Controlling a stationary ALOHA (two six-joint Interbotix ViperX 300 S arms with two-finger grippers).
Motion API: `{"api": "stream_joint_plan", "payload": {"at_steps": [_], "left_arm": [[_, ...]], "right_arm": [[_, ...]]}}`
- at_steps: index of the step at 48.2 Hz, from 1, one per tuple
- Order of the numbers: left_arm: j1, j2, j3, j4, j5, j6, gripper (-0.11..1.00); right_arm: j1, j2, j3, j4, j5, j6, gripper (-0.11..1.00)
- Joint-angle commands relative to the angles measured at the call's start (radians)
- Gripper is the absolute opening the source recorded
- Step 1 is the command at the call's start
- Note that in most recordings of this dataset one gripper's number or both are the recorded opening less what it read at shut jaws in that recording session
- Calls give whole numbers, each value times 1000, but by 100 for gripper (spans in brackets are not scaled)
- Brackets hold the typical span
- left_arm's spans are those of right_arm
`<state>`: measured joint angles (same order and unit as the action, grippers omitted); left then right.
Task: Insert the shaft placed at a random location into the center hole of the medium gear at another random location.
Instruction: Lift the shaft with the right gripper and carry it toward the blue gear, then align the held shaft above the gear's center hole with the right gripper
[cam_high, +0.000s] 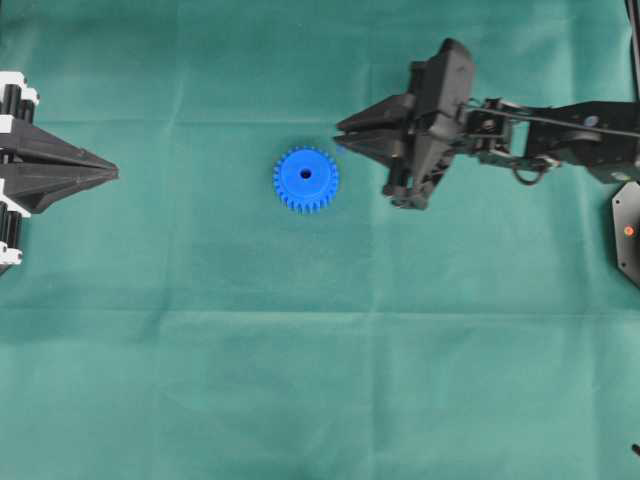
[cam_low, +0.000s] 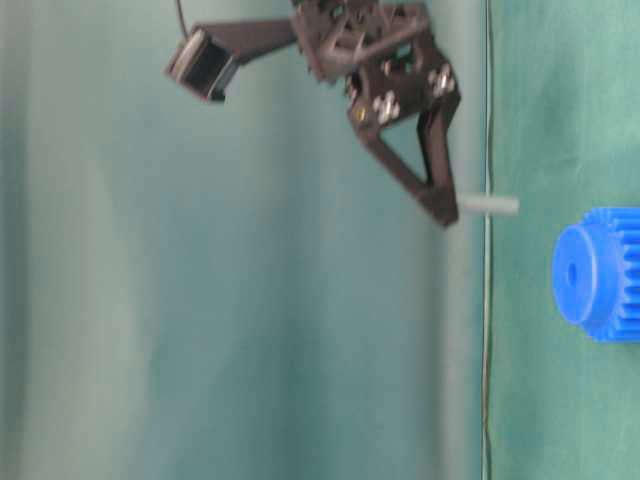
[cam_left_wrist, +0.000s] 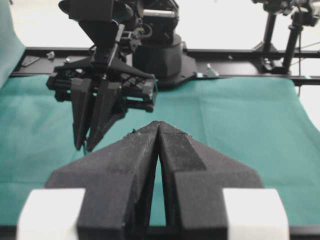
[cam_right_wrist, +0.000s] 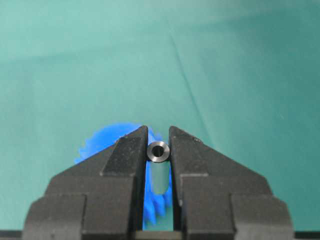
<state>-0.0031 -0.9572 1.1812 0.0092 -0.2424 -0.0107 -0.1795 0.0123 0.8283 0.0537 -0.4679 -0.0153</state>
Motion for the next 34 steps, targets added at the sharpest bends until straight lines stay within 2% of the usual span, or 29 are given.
{"api": "stream_joint_plan", "payload": {"at_steps": [1,18,34], "left_arm": [[2,9,-18,3,-6,0,0],[2,8,-20,3,-6,0,0],[3,8,-20,3,-8,0,0]], "right_arm": [[12,6,-63,-2,14,-2,13],[35,61,-153,-2,54,-2,13],[41,67,-164,-2,61,0,13]]}}
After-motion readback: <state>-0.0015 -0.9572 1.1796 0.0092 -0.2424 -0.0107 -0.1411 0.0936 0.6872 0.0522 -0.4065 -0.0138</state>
